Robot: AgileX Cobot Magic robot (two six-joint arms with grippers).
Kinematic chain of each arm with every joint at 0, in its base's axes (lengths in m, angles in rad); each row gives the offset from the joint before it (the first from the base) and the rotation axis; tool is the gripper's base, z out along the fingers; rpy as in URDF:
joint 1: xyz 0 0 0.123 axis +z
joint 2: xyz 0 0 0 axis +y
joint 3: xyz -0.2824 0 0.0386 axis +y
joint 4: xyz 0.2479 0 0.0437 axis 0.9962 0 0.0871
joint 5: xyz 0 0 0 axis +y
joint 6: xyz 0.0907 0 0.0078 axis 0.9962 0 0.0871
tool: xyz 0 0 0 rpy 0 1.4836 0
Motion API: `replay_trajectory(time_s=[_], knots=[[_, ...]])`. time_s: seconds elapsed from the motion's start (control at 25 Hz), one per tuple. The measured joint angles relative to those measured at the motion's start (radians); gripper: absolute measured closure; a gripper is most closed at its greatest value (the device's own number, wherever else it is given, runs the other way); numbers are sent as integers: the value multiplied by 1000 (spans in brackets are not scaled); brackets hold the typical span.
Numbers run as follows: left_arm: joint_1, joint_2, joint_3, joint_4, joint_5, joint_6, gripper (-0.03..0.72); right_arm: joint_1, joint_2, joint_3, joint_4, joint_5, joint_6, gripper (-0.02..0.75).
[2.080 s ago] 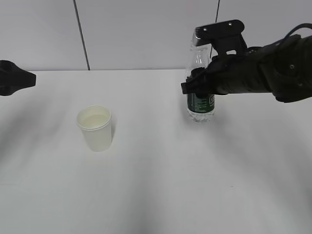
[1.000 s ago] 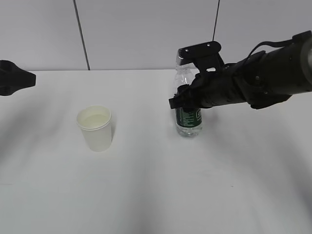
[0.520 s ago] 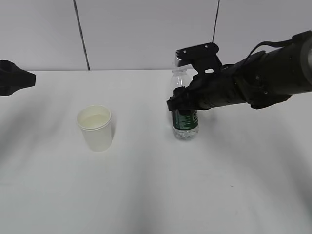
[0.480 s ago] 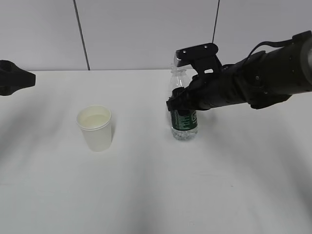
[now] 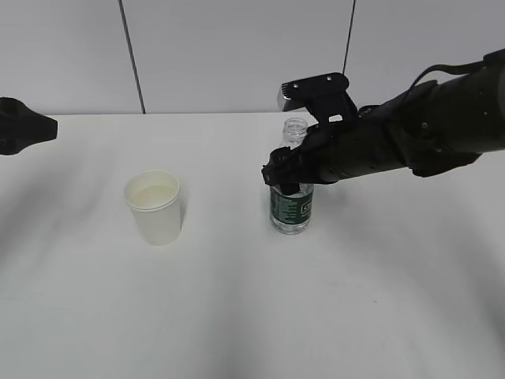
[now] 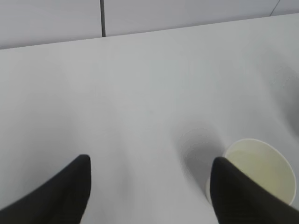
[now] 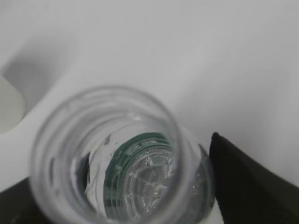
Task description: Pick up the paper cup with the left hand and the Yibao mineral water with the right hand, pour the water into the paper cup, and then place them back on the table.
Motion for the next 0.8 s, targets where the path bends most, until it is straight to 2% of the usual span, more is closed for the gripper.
replay_trajectory(time_s=[0.32, 0.8], knots=[[0, 0, 0, 0, 6, 0, 200, 0, -85, 109, 0, 16, -2, 120], [0, 0, 0, 0, 17, 0, 200, 0, -215, 189, 0, 24, 4, 132]])
